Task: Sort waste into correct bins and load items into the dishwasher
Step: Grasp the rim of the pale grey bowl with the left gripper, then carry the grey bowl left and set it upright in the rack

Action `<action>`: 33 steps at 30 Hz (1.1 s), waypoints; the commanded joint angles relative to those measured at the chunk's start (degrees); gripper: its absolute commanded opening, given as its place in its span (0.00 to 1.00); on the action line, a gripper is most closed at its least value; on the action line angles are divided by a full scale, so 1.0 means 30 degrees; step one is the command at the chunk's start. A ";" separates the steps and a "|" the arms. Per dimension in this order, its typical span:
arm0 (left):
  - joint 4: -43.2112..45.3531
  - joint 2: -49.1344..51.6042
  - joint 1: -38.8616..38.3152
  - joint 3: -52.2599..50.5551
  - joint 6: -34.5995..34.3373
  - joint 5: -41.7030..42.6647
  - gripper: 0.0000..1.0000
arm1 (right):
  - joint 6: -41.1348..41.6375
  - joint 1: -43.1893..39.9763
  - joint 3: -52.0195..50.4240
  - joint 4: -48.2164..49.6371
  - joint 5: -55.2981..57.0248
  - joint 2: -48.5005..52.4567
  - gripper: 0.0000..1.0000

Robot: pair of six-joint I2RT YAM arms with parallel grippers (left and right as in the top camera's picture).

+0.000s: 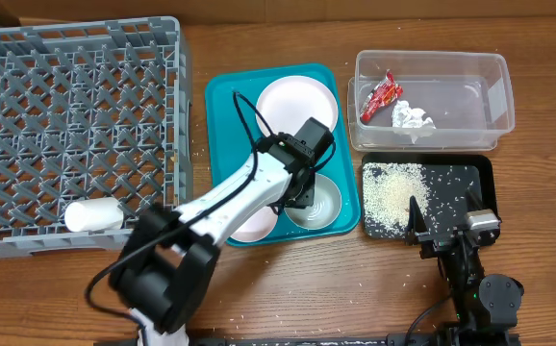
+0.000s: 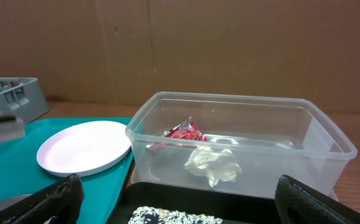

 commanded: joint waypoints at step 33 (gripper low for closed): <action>-1.2684 -0.2820 0.8422 0.7519 -0.1741 -1.8768 0.04 | -0.0015 -0.0124 -0.0204 0.0102 0.0029 -0.0189 1.00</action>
